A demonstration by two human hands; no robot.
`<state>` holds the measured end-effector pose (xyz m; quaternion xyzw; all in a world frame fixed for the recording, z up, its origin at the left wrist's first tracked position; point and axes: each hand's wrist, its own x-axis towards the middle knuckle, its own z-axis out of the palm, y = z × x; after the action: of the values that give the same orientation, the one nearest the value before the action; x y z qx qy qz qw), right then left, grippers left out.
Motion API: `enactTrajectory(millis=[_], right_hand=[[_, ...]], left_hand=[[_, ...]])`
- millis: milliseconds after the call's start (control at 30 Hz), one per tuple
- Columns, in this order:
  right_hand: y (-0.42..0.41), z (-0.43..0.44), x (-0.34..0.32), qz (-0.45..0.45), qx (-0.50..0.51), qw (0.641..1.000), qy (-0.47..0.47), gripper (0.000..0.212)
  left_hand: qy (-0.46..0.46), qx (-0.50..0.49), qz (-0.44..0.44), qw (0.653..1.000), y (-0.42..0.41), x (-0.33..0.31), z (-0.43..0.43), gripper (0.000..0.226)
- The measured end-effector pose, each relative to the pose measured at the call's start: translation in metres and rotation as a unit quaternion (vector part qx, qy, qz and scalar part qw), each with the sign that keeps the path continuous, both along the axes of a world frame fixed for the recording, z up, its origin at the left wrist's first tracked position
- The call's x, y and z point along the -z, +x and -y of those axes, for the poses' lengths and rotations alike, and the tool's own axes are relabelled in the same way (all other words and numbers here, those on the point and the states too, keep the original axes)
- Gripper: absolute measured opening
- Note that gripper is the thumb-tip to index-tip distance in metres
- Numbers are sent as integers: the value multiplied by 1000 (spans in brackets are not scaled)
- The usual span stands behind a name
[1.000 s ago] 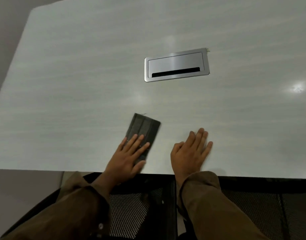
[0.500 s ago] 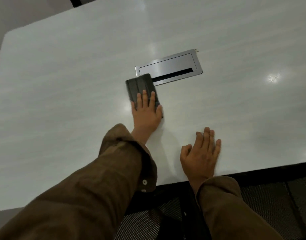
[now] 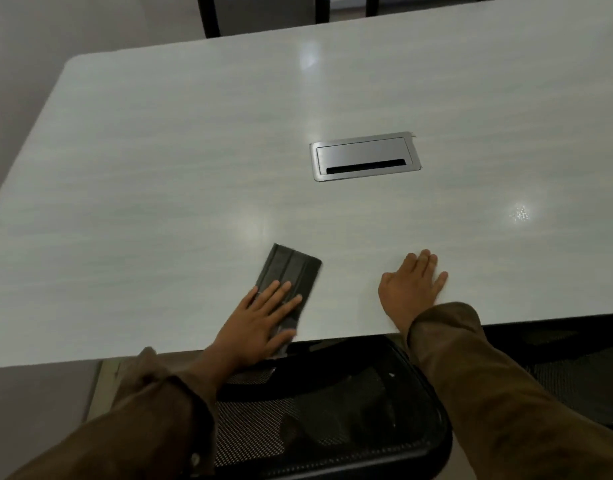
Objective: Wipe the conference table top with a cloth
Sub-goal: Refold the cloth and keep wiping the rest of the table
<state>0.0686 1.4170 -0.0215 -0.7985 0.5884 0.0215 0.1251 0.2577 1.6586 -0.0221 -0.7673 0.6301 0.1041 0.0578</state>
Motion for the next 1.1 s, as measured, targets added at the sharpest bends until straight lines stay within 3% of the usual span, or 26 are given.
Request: enactTrajectory(millis=[100,167,233,367,433,533,733,933,1100], right_hand=[[30,4,-18,-52,52,992,104,72],[47,-8,-20,-40,64,990,115,74],[53,-32,-3,-13,35,998,46,69],[38,-74,24,49,-24,997,-52,64],[38,-73,25,64,-18,995,-77,62],[41,-74,25,72,-7,992,-99,62],[43,-71,30,91,6,989,-118,60],[45,-71,33,108,14,986,-125,61],[44,-72,32,122,20,982,-140,62]], left_hand=[[-26,-186,-40,981,-12,1,39,67],[-27,-245,-40,968,-29,4,66,68],[-30,-217,-30,975,-35,7,70,67],[-25,-37,-4,999,-14,8,-1,64],[-33,-59,-6,998,9,4,-31,63],[2,-173,-20,985,50,-3,-28,66],[10,-310,-20,951,121,-4,111,68],[44,-230,-39,971,112,-6,228,64],[35,-138,-24,990,52,-3,213,64]])
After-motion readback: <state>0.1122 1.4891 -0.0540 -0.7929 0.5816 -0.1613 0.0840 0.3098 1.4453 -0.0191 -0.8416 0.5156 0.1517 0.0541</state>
